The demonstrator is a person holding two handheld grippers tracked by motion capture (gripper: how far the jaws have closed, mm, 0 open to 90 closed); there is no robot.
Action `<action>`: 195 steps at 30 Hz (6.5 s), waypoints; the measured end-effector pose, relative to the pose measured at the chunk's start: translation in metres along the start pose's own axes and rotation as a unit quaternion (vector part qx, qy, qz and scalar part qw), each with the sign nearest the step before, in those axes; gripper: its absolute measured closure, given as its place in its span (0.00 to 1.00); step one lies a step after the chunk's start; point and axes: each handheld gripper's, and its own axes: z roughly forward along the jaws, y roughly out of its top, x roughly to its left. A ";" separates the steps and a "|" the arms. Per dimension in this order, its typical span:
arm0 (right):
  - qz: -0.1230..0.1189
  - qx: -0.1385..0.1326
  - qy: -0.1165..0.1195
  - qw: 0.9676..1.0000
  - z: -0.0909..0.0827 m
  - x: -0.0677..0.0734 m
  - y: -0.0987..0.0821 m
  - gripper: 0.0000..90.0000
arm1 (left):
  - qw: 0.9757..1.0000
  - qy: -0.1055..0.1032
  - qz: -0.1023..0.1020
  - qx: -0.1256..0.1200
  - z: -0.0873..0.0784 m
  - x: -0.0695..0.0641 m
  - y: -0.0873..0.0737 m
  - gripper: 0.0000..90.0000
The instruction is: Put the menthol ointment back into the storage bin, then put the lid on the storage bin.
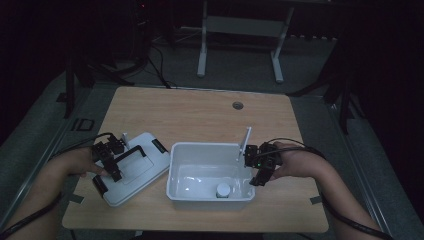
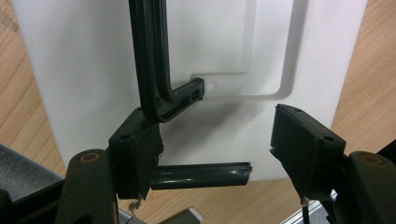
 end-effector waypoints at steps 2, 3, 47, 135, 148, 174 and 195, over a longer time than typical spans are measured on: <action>0.006 -0.001 0.000 1.000 0.000 -0.001 -0.007 0.41 | 1.000 0.009 0.001 0.000 0.001 0.000 0.001 0.36; 0.011 -0.003 0.003 1.000 0.000 -0.002 -0.011 0.37 | 1.000 0.010 0.000 0.000 0.001 0.000 0.001 0.36; 0.119 0.063 0.027 0.990 0.088 -0.031 -0.102 0.23 | 1.000 0.010 0.005 0.004 0.013 0.005 0.015 0.92; 0.123 0.058 0.032 0.990 0.089 -0.024 -0.102 0.23 | 0.970 0.055 0.215 -0.102 -0.155 -0.111 0.029 0.93; 0.123 0.059 0.036 0.990 0.090 -0.023 -0.101 0.23 | 0.960 0.067 0.255 -0.097 -0.153 -0.138 0.049 0.93; 0.122 0.056 0.039 0.990 0.093 -0.024 -0.099 0.23 | 0.929 0.063 0.346 -0.117 -0.143 -0.189 0.108 0.93; 0.122 0.057 0.042 0.990 0.097 -0.025 -0.105 0.23 | 0.931 0.034 0.349 -0.098 -0.108 -0.187 0.145 0.93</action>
